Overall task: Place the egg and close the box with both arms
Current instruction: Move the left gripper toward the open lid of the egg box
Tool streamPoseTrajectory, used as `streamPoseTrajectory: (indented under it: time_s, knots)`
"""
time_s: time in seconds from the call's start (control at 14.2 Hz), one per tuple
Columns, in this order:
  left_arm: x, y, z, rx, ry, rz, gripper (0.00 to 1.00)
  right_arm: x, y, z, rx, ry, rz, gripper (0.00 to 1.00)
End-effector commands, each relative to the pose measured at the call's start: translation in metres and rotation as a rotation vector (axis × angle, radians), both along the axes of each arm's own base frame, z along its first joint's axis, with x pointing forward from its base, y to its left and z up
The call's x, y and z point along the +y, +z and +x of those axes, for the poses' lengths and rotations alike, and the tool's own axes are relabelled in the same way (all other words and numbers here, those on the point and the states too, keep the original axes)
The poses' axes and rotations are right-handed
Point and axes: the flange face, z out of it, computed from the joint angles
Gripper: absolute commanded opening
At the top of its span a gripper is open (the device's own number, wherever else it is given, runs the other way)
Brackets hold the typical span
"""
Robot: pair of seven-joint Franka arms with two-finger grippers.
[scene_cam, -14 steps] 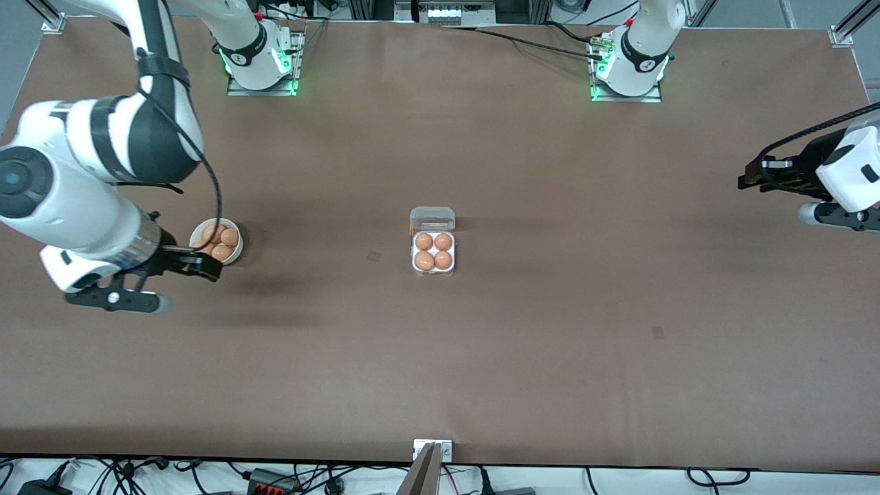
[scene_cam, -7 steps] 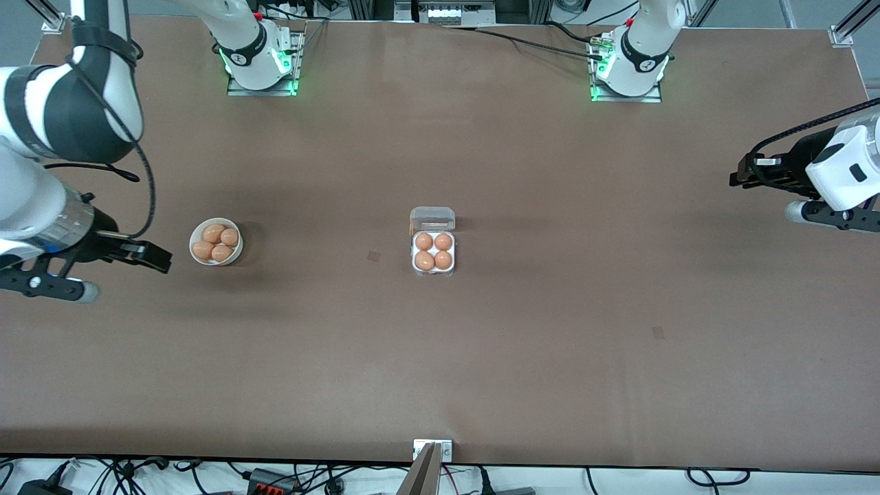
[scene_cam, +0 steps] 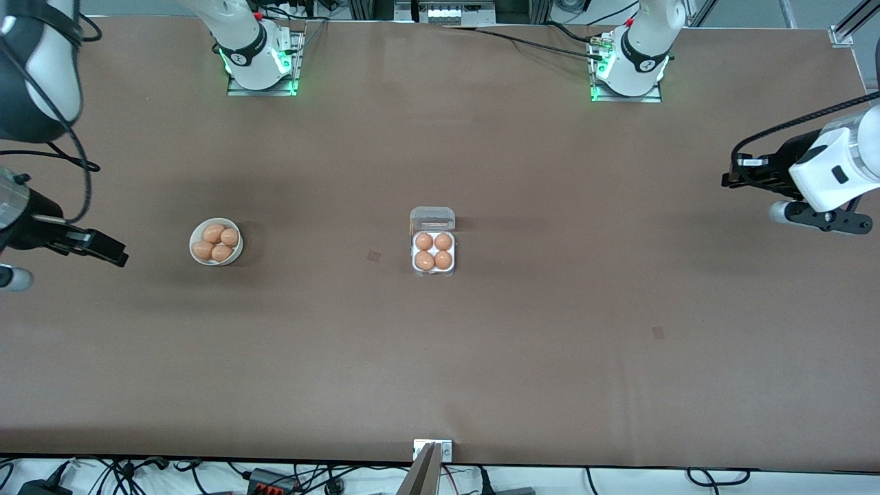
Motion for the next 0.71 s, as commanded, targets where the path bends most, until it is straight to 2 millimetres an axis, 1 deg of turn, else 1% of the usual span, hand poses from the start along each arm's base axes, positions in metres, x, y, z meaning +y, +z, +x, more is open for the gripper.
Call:
streamPoseTrajectory:
  time_s: [0.0, 0.07, 0.21, 0.28, 0.35, 0.42, 0.49, 0.63]
  knots:
    - [-0.039, 0.005, -0.001, 0.005, -0.066, -0.033, 0.14, -0.009, 0.011, -0.011, -0.002, 0.030, 0.012, 1.00]
    - [-0.053, 0.006, -0.002, 0.007, -0.072, -0.058, 0.14, -0.006, 0.013, -0.013, -0.003, 0.045, -0.001, 1.00]
    - [-0.077, -0.001, -0.003, 0.034, -0.056, -0.073, 0.15, -0.006, 0.008, -0.019, 0.032, 0.053, -0.022, 1.00]
    - [-0.091, -0.004, -0.004, 0.045, -0.057, -0.079, 0.15, -0.004, 0.002, -0.020, 0.044, 0.056, -0.021, 1.00]
    - [-0.106, -0.007, -0.006, 0.052, -0.081, -0.087, 0.11, -0.004, -0.002, -0.024, 0.046, 0.055, -0.021, 1.00]
    - [-0.120, -0.015, -0.006, 0.068, -0.100, -0.098, 0.10, -0.004, -0.008, -0.026, 0.044, 0.055, -0.021, 1.00]
    - [-0.139, -0.022, -0.008, 0.083, -0.122, -0.112, 0.09, -0.005, -0.013, -0.028, 0.044, 0.056, -0.022, 1.00]
    - [-0.172, -0.039, -0.011, 0.112, -0.173, -0.115, 0.08, -0.005, -0.017, -0.029, 0.050, 0.058, -0.021, 1.00]
